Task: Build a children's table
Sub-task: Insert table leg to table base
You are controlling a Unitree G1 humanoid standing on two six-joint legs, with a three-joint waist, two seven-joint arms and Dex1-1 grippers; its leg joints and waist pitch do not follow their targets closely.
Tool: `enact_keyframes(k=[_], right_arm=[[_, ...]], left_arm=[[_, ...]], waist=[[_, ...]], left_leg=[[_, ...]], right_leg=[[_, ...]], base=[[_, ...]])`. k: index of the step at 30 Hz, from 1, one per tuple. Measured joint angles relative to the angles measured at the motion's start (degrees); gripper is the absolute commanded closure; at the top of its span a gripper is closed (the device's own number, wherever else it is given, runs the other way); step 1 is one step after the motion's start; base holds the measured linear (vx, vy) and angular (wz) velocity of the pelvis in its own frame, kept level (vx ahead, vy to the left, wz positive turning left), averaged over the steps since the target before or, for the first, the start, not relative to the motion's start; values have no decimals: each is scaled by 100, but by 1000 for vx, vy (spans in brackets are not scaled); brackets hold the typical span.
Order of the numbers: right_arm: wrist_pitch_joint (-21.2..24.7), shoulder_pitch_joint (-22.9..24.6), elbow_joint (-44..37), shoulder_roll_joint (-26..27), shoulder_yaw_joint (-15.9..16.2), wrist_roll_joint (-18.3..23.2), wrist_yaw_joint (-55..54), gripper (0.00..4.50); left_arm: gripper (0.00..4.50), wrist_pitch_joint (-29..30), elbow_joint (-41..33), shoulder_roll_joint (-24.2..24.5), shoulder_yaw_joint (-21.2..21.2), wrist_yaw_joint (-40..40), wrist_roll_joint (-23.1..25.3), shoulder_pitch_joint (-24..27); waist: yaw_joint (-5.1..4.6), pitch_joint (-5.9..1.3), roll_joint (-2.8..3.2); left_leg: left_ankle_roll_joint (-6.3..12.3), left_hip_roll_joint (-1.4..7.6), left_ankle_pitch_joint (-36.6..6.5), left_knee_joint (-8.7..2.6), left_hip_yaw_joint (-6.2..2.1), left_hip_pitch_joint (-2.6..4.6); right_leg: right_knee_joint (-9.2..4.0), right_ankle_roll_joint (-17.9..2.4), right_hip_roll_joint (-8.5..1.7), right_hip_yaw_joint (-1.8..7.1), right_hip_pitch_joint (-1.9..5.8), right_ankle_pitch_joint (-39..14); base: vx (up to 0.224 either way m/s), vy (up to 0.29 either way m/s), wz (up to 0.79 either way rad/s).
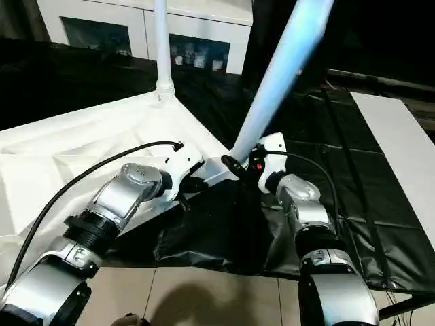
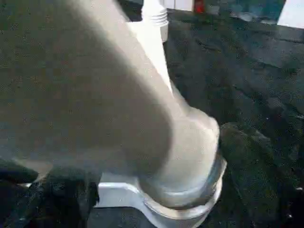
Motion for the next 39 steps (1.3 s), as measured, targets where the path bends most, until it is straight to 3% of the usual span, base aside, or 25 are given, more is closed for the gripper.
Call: enact_keyframes(k=[20,23,31,36,37,39], right_arm=[[142,8,-129,10,-183,281,202,240],[336,54,-392,4,-268,460,277,250],[869,469,-1582,-127,-584,922,134,258],[1097,644,-2195,-162,-699,1083,-45,259],[1148,713,-2291,-147,-698,1091,-112,259],[1204,864,-2487,-57,-705,1104,-241,259]], left_arm=[[450,-200,-210,223,-203,-346,12,136],[450,-556,-247,429,-330,-533,34,208],[450,-2183,-145,1274,-694,-1267,241,311],[450,-2980,268,1421,-768,-1388,324,174],[405,-3065,307,1431,-767,-1448,325,157],[393,-3302,339,1466,-765,-1505,338,137]], waist=[[10,0,0],[8,0,1],[19,2,4],[12,3,4],[15,3,4],[16,3,5]], left_leg=[[-4,5,-3,10,1,0],[-5,5,-3,10,1,1],[-13,10,-6,10,6,0],[-15,10,-6,9,7,0],[-15,10,-6,9,7,-2],[-15,10,-6,8,9,-6]], right_leg=[[7,-2,0,-1,2,4],[9,-1,0,-1,1,5],[10,5,0,-2,2,14],[6,12,0,-1,1,21],[6,12,0,-1,1,21],[5,12,1,-1,-4,21]], base=[[0,0,0],[0,0,0],[0,0,0],[0,0,0],[0,0,0],[0,0,0]])
